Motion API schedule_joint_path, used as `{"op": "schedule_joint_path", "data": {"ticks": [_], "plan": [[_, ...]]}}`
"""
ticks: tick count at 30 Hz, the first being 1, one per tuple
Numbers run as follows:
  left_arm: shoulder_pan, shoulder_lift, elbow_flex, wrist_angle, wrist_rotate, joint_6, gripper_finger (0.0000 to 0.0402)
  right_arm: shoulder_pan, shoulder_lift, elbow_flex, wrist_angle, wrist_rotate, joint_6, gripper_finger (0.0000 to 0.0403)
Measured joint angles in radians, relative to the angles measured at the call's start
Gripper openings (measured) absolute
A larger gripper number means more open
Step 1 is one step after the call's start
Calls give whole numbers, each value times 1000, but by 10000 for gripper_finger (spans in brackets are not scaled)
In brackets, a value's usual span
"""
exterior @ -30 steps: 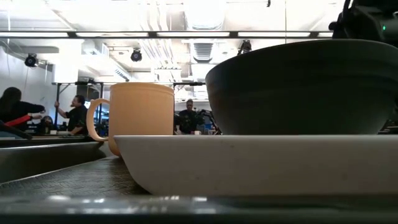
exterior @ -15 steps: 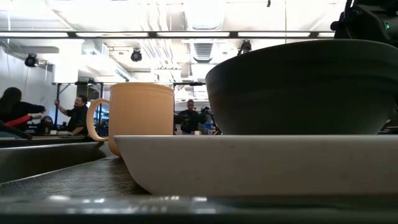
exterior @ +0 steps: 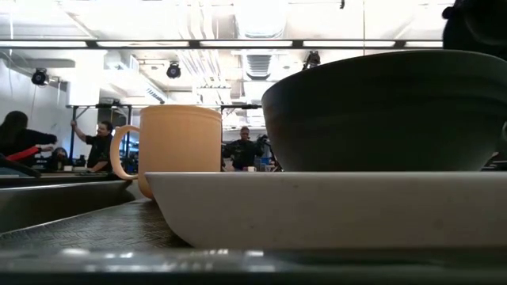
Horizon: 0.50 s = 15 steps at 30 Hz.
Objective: Set up tray
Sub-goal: Put the gray napkin on the right of the white plate on the black serving tray
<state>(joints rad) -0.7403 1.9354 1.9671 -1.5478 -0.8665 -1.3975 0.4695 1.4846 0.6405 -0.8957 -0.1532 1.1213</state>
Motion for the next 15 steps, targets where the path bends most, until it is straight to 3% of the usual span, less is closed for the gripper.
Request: {"op": "schedule_joint_path", "data": {"ticks": [15], "plan": [[1,0,0,13,-1,0,199,154,-367,112,-60,-18,-21,12]]}}
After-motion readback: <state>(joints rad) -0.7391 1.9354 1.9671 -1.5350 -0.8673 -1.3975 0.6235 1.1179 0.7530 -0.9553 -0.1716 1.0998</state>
